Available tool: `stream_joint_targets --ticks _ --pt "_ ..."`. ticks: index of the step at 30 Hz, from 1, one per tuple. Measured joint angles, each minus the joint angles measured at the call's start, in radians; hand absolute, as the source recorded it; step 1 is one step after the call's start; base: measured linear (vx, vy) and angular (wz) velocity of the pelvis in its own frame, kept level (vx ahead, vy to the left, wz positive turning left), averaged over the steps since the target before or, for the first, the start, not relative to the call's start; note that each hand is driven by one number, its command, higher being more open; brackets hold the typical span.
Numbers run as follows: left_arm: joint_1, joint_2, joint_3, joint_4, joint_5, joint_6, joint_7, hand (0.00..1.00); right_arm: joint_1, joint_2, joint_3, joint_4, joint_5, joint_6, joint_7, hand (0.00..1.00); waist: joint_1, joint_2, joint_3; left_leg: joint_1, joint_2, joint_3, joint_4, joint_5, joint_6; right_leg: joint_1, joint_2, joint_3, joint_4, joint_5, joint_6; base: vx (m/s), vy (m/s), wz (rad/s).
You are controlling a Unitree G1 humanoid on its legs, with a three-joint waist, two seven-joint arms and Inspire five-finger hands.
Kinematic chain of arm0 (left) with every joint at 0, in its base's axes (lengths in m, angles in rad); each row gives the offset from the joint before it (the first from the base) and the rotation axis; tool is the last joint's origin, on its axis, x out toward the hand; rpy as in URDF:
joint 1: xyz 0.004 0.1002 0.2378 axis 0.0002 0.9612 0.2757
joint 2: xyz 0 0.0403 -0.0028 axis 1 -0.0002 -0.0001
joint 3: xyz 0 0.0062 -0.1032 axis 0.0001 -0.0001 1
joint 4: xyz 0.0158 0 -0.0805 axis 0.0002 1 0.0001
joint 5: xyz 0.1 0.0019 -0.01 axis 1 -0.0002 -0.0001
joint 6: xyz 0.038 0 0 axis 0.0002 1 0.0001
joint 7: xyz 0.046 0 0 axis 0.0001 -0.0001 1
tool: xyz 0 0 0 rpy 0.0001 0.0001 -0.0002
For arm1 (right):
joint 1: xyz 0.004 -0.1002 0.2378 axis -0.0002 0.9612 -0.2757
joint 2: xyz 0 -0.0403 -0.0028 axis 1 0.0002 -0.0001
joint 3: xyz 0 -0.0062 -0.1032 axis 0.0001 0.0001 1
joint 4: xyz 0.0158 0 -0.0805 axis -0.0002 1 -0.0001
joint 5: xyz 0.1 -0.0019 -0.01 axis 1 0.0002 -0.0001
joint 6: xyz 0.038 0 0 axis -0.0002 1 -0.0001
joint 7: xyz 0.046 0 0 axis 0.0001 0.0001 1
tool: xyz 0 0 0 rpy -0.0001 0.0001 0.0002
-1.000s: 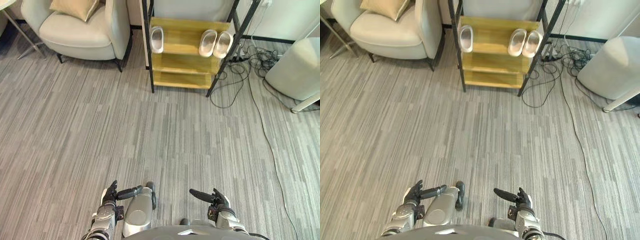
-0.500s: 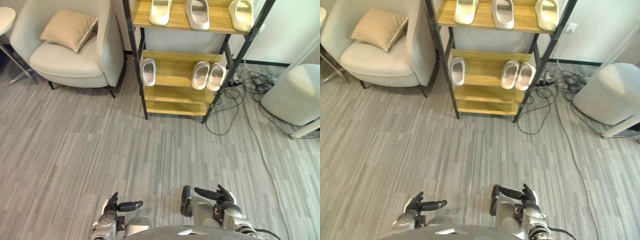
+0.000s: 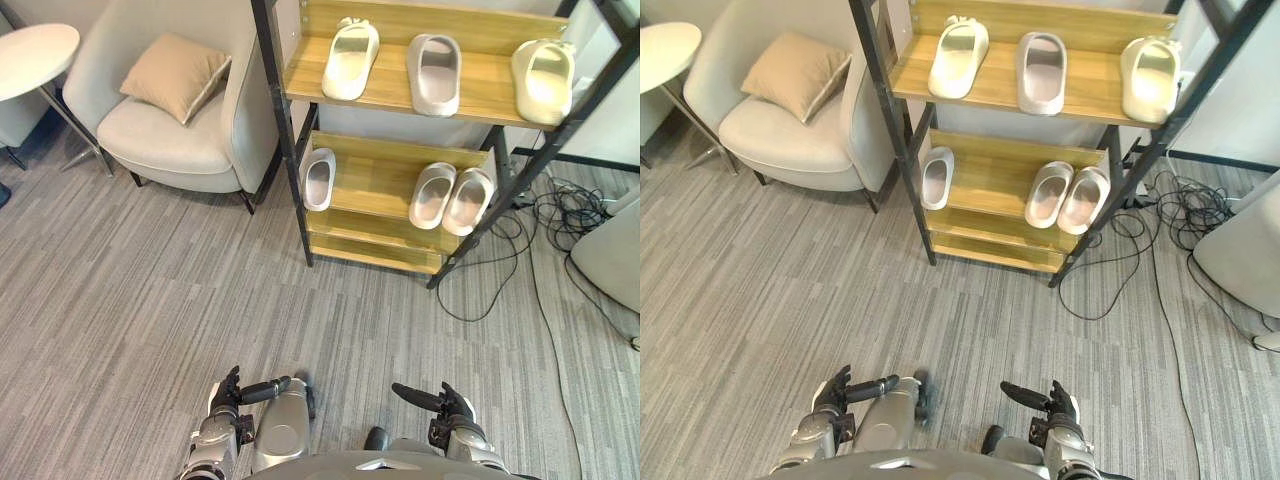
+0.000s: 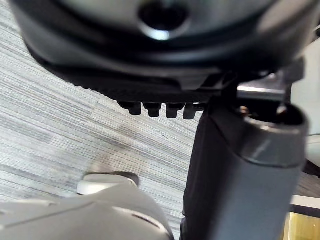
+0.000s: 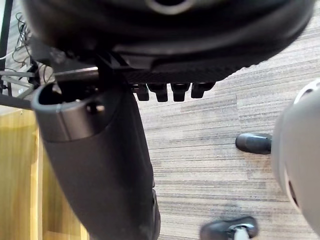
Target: Organize the slippers on the shoe rack
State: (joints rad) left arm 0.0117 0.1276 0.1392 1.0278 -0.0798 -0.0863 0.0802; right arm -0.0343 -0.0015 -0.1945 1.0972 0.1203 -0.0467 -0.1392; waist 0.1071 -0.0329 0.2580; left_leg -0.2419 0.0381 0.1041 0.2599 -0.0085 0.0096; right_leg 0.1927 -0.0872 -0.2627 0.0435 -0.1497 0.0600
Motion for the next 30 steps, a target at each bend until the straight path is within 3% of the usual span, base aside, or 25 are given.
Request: stream_joint_targets --ticks 2,4,6,7,8,9,12,15,16,17,18,20,21,22,25,26,28,30 --pt "0.005 0.005 0.004 0.001 0.0 0.006 0.0 1.0 0.0 0.016 0.0 -0.002 0.0 0.0 0.003 1.0 0.019 -0.017 -0.005 0.009 -0.002 0.031 0.067 -0.064 0.017 0.007 -0.019 0.025 0.037 -0.007 0.011 0.33 0.121 -0.22" --pt "0.006 0.004 -0.001 0.008 0.001 0.008 -0.001 1.0 -0.004 0.016 0.002 -0.003 -0.002 -0.003 0.008 1.0 0.023 -0.013 -0.006 0.052 0.002 0.055 0.086 -0.119 0.027 -0.015 -0.039 0.053 0.149 -0.019 0.031 0.27 0.131 -0.48" --pt "0.01 0.006 -0.004 0.023 0.001 0.009 -0.001 1.0 -0.006 0.016 0.02 -0.002 -0.004 -0.003 0.009 1.0 0.025 -0.012 -0.006 0.115 0.006 0.086 0.072 -0.154 0.033 -0.095 -0.07 0.092 0.381 -0.032 0.063 0.21 0.146 -0.53" --pt "0.015 0.012 -0.013 0.029 0.001 0.01 -0.002 1.0 -0.006 0.017 0.026 0.0 -0.007 -0.003 0.011 1.0 0.023 -0.013 -0.007 0.152 0.005 0.103 0.06 -0.171 0.039 -0.159 -0.098 0.1 0.547 -0.022 0.094 0.21 0.126 -0.39" --pt "0.018 0.027 -0.036 0.037 0.002 0.011 -0.001 1.0 -0.013 0.015 0.033 -0.001 -0.013 -0.005 0.015 1.0 0.012 -0.016 -0.008 0.189 -0.004 0.11 0.052 -0.191 0.046 -0.229 -0.13 0.092 0.703 -0.038 0.105 0.31 0.113 -0.21" --pt "0.019 0.037 -0.057 0.045 0.003 0.012 -0.002 1.0 -0.02 0.012 0.041 -0.002 -0.021 -0.008 0.019 1.0 -0.002 -0.024 -0.013 0.231 -0.01 0.108 0.035 -0.202 0.05 -0.276 -0.144 0.061 0.768 -0.063 0.076 0.24 0.058 -0.02" --pt "0.017 0.038 -0.057 0.049 0.004 0.012 -0.002 1.0 -0.03 0.008 0.06 -0.003 -0.023 -0.016 0.021 1.0 -0.014 -0.022 -0.016 0.286 -0.002 0.097 -0.002 -0.206 0.047 -0.34 -0.117 0.006 0.654 -0.102 0.034 0.24 -0.012 0.19" --pt "0.018 0.026 -0.055 0.049 0.012 0.013 -0.001 1.0 -0.045 -0.001 0.06 -0.003 -0.023 -0.019 0.022 1.0 -0.032 0.002 -0.019 0.299 0.02 0.068 -0.02 -0.208 0.029 -0.385 -0.072 0.021 0.412 -0.086 0.025 0.26 -0.115 0.3" --pt "0.023 0.022 -0.055 0.049 0.012 0.013 -0.002 1.0 -0.05 -0.005 0.059 -0.002 -0.023 -0.019 0.022 1.0 -0.033 0.008 -0.016 0.312 0.027 0.052 -0.02 -0.219 0.009 -0.383 -0.053 0.035 0.288 -0.018 0.02 0.36 -0.205 0.3" --pt "0.031 0.025 -0.053 0.05 0.012 0.013 -0.002 1.0 -0.047 -0.004 0.059 0.002 -0.023 -0.018 0.023 1.0 -0.033 0.001 -0.021 0.328 0.023 0.04 -0.018 -0.234 -0.016 -0.379 -0.05 0.056 0.232 0.097 0.009 0.33 -0.204 0.39" --pt "0.033 0.028 -0.051 0.057 0.013 0.014 -0.002 1.0 -0.042 -0.007 0.058 0.008 -0.022 -0.017 0.025 1.0 -0.036 -0.008 -0.027 0.34 0.018 0.02 -0.016 -0.246 -0.032 -0.363 -0.049 0.064 0.232 0.147 -0.008 0.34 -0.232 0.37" --pt "0.047 -0.02 -0.034 0.063 0.013 0.011 0.001 1.0 -0.033 -0.037 0.056 0.015 -0.033 -0.016 0.024 1.0 -0.034 0.06 -0.05 0.347 0.074 -0.011 -0.015 -0.263 -0.065 -0.343 -0.004 0.023 0.235 0.108 -0.031 0.3 -0.233 0.27" --pt "0.047 -0.02 -0.034 0.063 0.013 0.011 0.001 1.0 -0.033 -0.037 0.056 0.015 -0.033 -0.016 0.024 1.0 -0.034 0.06 -0.05 0.347 0.075 -0.011 -0.015 -0.263 -0.065 -0.343 -0.003 0.023 0.235 0.107 -0.031 0.25 -0.234 0.24" --pt "0.049 -0.027 -0.032 0.067 0.014 0.013 -0.002 1.0 -0.032 -0.043 0.049 0.013 -0.038 -0.011 0.025 1.0 -0.035 0.079 -0.048 0.321 0.109 -0.035 0.064 -0.269 -0.075 -0.311 0.025 -0.001 0.211 0.086 -0.046 0.2 -0.246 0.23" --pt "0.051 -0.034 -0.005 0.058 0.013 0.013 -0.001 1.0 -0.018 -0.034 0.02 0.01 -0.039 -0.006 0.023 1.0 -0.03 0.081 -0.043 0.227 0.157 -0.048 0.315 -0.261 -0.092 -0.237 0.057 -0.028 0.17 0.067 -0.06 0.18 -0.221 0.28" --pt "0.054 -0.041 0.011 0.039 0.011 0.008 0.0 1.0 -0.008 -0.041 0.018 0.006 -0.038 -0.007 0.018 1.0 -0.022 0.083 -0.039 0.156 0.204 -0.04 0.491 -0.251 -0.105 -0.185 0.08 -0.04 0.147 0.055 -0.072 0.13 -0.092 0.15" --pt "0.052 -0.04 0.011 0.028 0.011 0.005 -0.001 1.0 -0.003 -0.043 0.018 0.006 -0.037 -0.006 0.011 1.0 -0.017 0.082 -0.036 0.124 0.207 -0.025 0.525 -0.263 -0.103 -0.157 0.085 -0.039 0.131 0.047 -0.08 0.16 -0.046 0.02" --pt "0.048 -0.039 0.001 0.022 0.011 0.0 -0.004 1.0 -0.002 -0.043 0.018 0.007 -0.036 -0.005 0.007 1.0 -0.011 0.077 -0.032 0.074 0.157 -0.012 0.385 -0.301 -0.109 -0.137 0.07 -0.021 0.103 0.053 -0.067 0.17 0.09 -0.23"
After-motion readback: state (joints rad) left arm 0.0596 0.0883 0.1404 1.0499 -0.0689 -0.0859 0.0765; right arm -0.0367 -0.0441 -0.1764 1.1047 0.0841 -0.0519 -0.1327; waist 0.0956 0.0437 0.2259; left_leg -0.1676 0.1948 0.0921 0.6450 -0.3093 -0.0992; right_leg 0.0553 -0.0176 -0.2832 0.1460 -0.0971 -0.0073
